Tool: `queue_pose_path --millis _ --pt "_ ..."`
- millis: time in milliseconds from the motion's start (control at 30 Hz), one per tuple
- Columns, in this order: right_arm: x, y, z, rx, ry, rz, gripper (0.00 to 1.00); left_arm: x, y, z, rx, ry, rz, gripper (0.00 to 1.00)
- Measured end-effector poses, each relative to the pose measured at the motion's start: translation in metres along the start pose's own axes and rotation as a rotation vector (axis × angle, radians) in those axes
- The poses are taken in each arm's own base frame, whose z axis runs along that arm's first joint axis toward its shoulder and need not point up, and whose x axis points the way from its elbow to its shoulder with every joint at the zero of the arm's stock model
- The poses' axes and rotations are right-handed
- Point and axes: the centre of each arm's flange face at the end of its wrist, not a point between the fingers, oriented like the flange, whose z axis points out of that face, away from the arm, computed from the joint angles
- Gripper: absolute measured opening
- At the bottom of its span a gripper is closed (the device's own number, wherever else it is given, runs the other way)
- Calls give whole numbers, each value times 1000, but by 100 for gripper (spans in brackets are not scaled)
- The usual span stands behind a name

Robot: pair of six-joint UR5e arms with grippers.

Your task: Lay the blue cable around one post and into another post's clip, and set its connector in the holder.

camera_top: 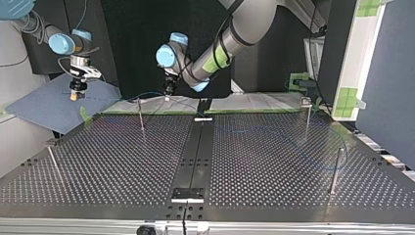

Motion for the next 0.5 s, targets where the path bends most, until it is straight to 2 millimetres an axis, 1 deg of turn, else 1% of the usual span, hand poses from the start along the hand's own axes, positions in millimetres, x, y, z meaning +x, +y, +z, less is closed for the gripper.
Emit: queue_pose_path --millis 433,500 --pt "-1 -4 0 8 -1 -1 0 -1 17 11 -16 3 -29 0" --pt "-1 -4 0 9 -2 -1 0 1 18 11 -16 8 -29 0"
